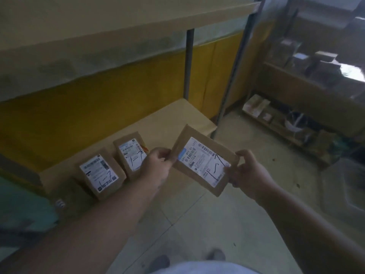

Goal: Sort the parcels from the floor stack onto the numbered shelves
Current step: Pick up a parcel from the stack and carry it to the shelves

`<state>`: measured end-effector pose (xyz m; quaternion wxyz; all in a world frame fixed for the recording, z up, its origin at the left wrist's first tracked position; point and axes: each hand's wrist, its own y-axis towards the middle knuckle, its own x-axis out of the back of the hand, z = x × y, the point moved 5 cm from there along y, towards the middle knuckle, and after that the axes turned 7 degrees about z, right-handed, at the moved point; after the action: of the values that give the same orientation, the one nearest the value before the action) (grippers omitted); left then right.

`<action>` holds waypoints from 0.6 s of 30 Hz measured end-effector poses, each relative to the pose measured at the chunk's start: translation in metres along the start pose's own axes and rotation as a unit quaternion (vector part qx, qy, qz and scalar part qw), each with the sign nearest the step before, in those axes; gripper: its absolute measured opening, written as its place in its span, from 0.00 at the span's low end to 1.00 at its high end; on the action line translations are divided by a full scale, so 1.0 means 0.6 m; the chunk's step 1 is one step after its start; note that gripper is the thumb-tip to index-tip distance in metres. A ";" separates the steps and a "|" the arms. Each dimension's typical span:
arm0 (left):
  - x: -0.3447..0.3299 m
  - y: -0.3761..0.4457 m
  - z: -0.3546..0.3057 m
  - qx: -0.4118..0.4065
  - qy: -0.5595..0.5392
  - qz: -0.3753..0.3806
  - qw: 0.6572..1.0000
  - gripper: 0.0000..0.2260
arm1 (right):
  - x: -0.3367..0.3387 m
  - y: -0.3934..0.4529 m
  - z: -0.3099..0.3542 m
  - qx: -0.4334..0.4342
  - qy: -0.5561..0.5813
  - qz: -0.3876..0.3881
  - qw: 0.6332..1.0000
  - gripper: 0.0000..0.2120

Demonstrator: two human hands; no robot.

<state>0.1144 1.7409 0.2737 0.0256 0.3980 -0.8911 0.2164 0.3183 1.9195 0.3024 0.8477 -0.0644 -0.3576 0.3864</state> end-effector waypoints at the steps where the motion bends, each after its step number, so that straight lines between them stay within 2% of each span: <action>1: -0.002 0.021 0.000 0.005 -0.007 -0.024 1.000 0.06 | 0.002 0.038 0.003 0.006 -0.008 0.010 1.000 0.17; 6: 0.004 0.101 0.016 0.037 -0.015 -0.147 0.988 0.03 | -0.028 0.193 0.024 0.035 -0.058 0.099 0.993 0.15; 9: 0.018 0.143 0.007 0.052 0.048 -0.193 0.979 0.10 | -0.052 0.258 0.030 0.044 -0.080 0.144 0.985 0.12; 12: 0.039 0.198 -0.008 0.060 0.116 -0.194 0.972 0.19 | -0.084 0.314 0.050 0.042 -0.079 0.155 0.984 0.11; 18: 0.088 0.293 -0.036 0.046 0.349 -0.135 0.926 0.24 | -0.171 0.401 0.063 0.007 -0.017 0.149 0.989 0.11</action>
<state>-0.0509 1.8165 0.2408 0.3455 0.4149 -0.7529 0.3765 0.1011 2.0081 0.1800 0.7752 -0.1040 -0.3555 0.5118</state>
